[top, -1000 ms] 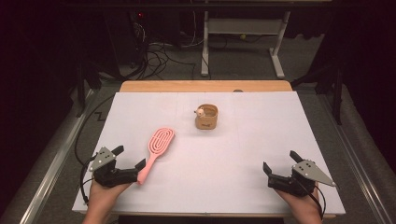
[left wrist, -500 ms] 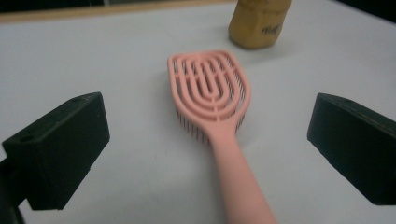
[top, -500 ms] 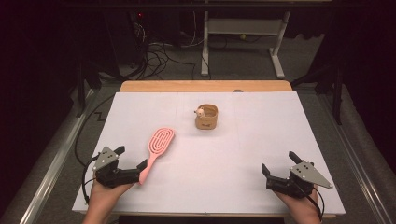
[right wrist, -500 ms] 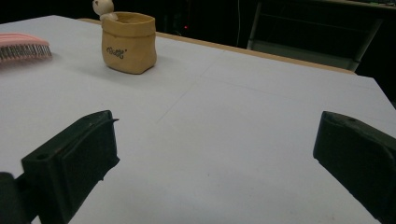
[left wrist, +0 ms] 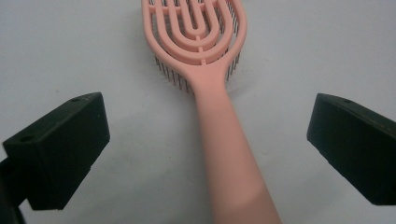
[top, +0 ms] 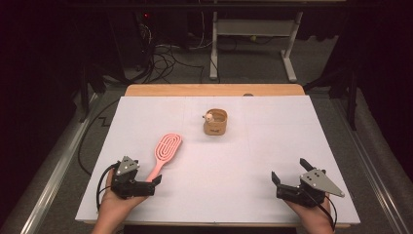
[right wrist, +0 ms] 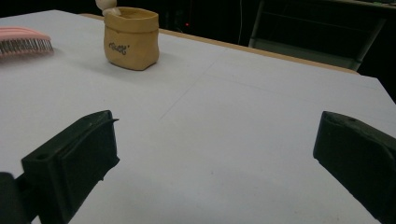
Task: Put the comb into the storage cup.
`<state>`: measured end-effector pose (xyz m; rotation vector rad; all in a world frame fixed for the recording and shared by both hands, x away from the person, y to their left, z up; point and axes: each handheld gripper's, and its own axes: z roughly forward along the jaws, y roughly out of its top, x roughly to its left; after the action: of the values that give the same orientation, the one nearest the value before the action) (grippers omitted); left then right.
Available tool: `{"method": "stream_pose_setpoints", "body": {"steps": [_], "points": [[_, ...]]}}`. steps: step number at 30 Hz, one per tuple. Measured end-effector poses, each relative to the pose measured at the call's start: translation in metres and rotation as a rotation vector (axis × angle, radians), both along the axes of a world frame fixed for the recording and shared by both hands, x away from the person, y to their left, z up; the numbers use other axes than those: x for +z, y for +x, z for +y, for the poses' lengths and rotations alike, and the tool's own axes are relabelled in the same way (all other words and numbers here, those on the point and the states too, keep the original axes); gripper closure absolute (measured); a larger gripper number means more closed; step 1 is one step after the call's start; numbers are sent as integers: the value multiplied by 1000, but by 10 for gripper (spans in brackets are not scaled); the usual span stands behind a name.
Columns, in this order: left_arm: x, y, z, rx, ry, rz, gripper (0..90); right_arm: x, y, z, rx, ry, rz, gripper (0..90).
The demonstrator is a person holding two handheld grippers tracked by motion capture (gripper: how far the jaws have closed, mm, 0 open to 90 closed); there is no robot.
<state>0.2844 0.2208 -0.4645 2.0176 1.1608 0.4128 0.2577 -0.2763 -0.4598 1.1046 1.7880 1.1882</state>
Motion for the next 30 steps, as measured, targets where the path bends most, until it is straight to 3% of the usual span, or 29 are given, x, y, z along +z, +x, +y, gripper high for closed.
{"method": "stream_pose_setpoints", "body": {"steps": [2,6,8,13,19,21,28,30], "points": [[4,5,-2,9,0,18,1,1,1,0,2,11,6,4],[15,12,-5,0,77,36,4,4,6,2,11,1,15,4],[22,15,-3,-2,71,52,4,2,6,1,16,1,13,4],[31,23,-7,-11,116,89,19,-2,5,0,27,-1,17,4],[28,34,-19,-44,117,163,20,-2,2,-1,33,13,20,4],[26,37,-21,-44,151,178,20,-1,2,-2,32,18,16,4],[18,47,-22,-40,197,235,20,1,1,-2,31,20,11,4],[16,49,-22,-36,229,246,21,1,0,-2,34,23,12,4]]}}
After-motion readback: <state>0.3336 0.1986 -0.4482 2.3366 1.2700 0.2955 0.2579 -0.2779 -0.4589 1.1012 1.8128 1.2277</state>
